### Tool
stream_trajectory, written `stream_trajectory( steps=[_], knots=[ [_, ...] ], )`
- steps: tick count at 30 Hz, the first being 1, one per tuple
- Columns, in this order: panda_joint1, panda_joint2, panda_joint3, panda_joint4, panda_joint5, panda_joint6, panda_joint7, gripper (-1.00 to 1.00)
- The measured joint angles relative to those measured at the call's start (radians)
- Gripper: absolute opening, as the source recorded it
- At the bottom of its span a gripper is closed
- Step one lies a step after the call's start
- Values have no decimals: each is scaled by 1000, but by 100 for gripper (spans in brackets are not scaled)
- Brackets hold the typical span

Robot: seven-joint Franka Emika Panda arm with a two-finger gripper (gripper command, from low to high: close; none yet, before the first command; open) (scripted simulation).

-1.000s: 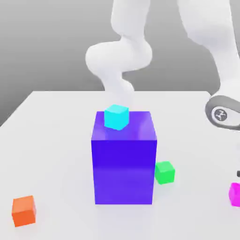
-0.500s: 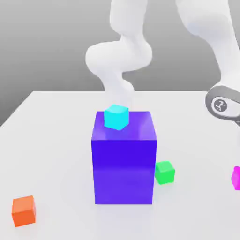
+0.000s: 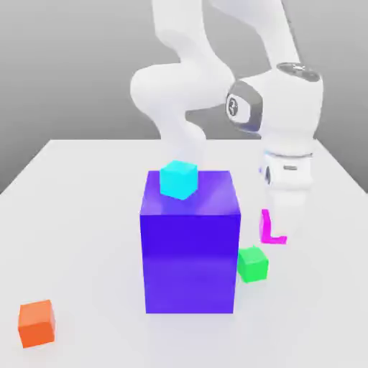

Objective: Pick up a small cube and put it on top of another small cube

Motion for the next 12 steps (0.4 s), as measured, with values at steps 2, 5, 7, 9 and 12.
stream_trajectory(
  steps=[2, 5, 7, 9, 12],
  knots=[
    [5, 34, -9, -16, 8, 49, -16, -100],
    [3, 130, -9, -17, 9, 146, -20, -100],
    [-3, 201, -7, -14, -1, 214, -13, -100],
    [-11, 270, -9, -11, -28, 280, 5, 100],
    [-11, 270, -9, -11, -28, 280, 5, 100]
  ],
)
